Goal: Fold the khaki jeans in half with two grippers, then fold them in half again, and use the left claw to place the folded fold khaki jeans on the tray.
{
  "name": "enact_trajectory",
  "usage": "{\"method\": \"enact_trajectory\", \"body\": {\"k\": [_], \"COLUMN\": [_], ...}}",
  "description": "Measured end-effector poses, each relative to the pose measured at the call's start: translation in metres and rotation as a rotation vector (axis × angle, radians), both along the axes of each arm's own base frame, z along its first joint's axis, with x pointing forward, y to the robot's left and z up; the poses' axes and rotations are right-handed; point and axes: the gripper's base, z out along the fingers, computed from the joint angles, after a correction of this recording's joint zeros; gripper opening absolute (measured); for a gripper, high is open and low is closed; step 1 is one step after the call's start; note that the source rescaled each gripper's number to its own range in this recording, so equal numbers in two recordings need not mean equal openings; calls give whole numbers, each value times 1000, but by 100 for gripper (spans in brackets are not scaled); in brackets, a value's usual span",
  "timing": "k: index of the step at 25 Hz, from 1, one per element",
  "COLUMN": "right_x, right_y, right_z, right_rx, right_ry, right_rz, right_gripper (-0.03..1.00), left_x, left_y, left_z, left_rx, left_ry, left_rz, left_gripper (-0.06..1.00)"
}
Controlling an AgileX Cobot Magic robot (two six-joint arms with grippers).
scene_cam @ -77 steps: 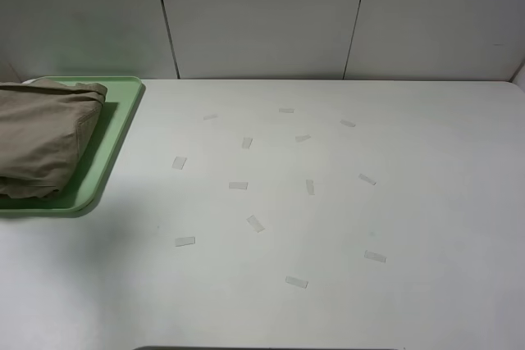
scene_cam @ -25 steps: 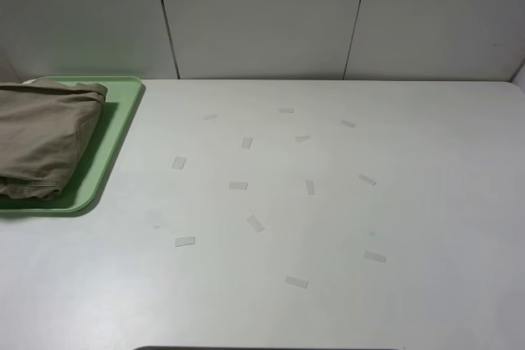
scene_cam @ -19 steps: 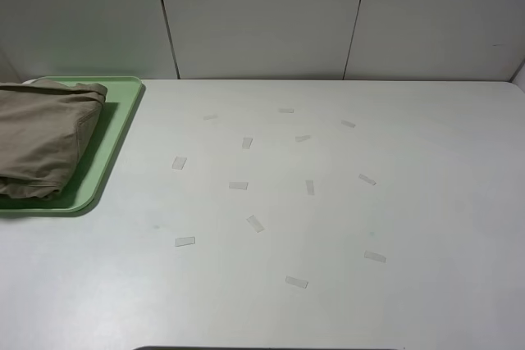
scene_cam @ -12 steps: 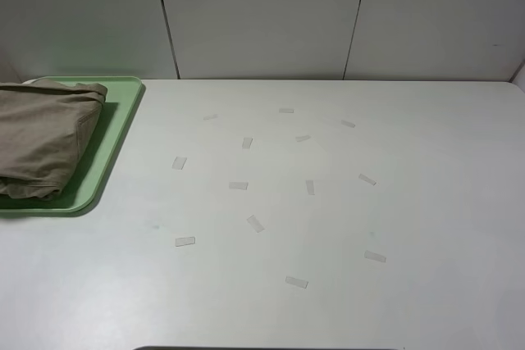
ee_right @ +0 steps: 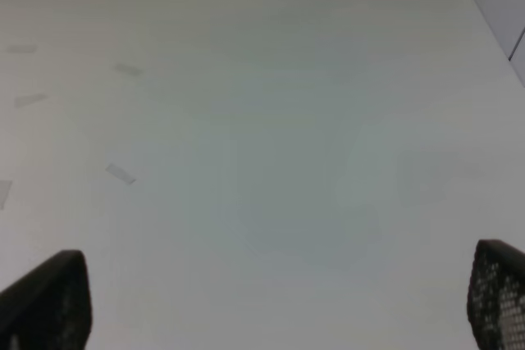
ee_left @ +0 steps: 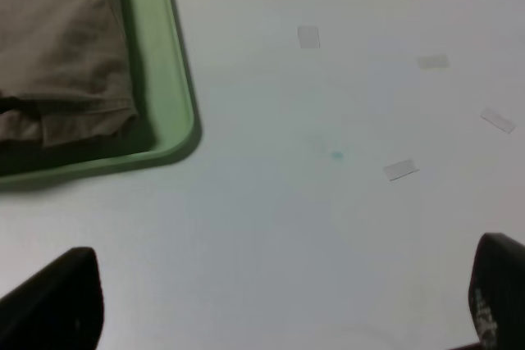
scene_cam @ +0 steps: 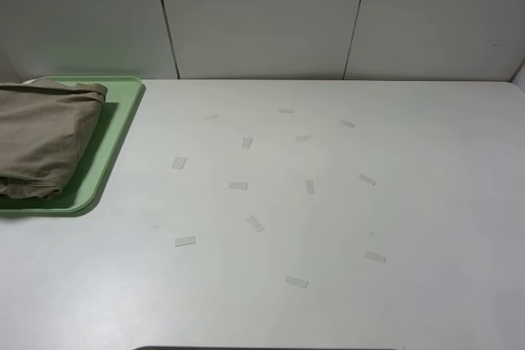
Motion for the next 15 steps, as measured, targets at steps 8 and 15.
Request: {"method": "enact_trajectory", "body": {"k": [8,15], "right_x": [0,0], "right_y": [0,0], "right_z": [0,0], "right_rx": [0,0], "right_ry": [0,0], "right_rz": [0,0], "right_gripper": [100,100], "left_x": [0,0], "left_y": [0,0], "left_z": [0,0], "left_rx": [2,2], "left_ry": [-1,-1], "left_rz": [2,2], "left_gripper": [93,93]}}
